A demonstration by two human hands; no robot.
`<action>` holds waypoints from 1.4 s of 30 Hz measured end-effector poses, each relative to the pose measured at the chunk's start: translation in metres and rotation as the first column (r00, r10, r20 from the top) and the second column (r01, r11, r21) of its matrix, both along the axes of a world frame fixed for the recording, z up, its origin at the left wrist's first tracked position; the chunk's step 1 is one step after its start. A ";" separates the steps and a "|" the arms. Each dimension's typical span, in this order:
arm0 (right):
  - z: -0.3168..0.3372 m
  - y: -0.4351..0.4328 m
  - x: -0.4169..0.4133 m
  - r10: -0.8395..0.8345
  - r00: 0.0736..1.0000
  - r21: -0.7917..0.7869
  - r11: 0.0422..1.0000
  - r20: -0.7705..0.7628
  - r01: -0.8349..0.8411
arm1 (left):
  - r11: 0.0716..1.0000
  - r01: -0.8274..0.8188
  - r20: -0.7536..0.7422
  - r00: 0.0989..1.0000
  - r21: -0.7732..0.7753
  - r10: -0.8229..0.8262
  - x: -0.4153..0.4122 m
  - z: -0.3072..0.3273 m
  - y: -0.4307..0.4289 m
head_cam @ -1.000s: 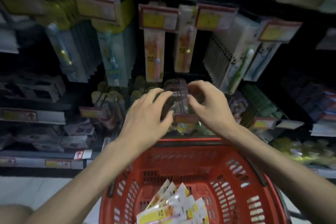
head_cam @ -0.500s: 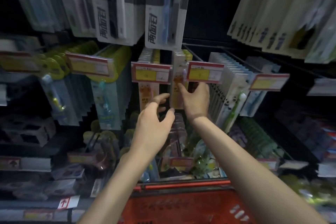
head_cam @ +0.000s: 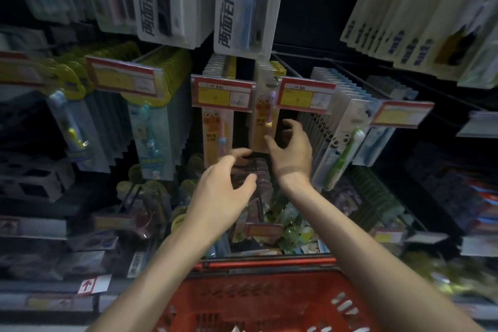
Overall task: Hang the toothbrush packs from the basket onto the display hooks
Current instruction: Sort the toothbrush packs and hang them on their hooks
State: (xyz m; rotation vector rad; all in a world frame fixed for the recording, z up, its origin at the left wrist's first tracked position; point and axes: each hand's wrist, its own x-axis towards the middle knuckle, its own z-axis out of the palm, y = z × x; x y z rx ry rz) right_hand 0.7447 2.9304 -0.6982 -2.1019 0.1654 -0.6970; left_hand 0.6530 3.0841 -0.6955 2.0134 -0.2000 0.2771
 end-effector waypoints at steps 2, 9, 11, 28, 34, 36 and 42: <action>-0.003 -0.006 -0.026 0.075 0.997 -0.063 0.995 -0.004 -0.075 | 0.990 -0.013 0.023 1.000 0.141 0.010 -0.006 -0.006 0.005; -0.023 -0.038 -0.135 0.314 0.937 -0.391 0.852 -0.151 -0.348 | 0.816 -0.003 0.041 0.999 0.578 -0.025 -0.052 -0.043 0.028; -0.048 -0.052 -0.165 0.371 0.902 -0.448 0.783 -0.222 -0.432 | 0.753 0.016 0.017 0.999 0.658 -0.037 -0.070 -0.065 0.038; -0.249 -0.142 -0.288 0.215 0.741 -0.595 0.473 -0.637 -0.649 | 0.232 0.115 -0.086 0.987 0.966 -0.134 -0.177 -0.181 0.087; -0.274 -0.143 -0.308 0.236 0.630 -0.537 0.356 -0.740 -0.765 | 0.163 0.078 -0.061 0.992 0.984 -0.109 -0.207 -0.188 0.086; -0.279 -0.134 -0.303 0.223 0.564 -0.503 0.277 -0.795 -0.819 | 0.164 0.083 -0.066 0.992 0.983 -0.109 -0.213 -0.188 0.086; -0.295 -0.066 -0.279 0.168 0.398 -0.402 0.010 -0.902 -0.915 | 0.181 0.138 -0.115 0.984 0.974 -0.136 -0.225 -0.190 0.083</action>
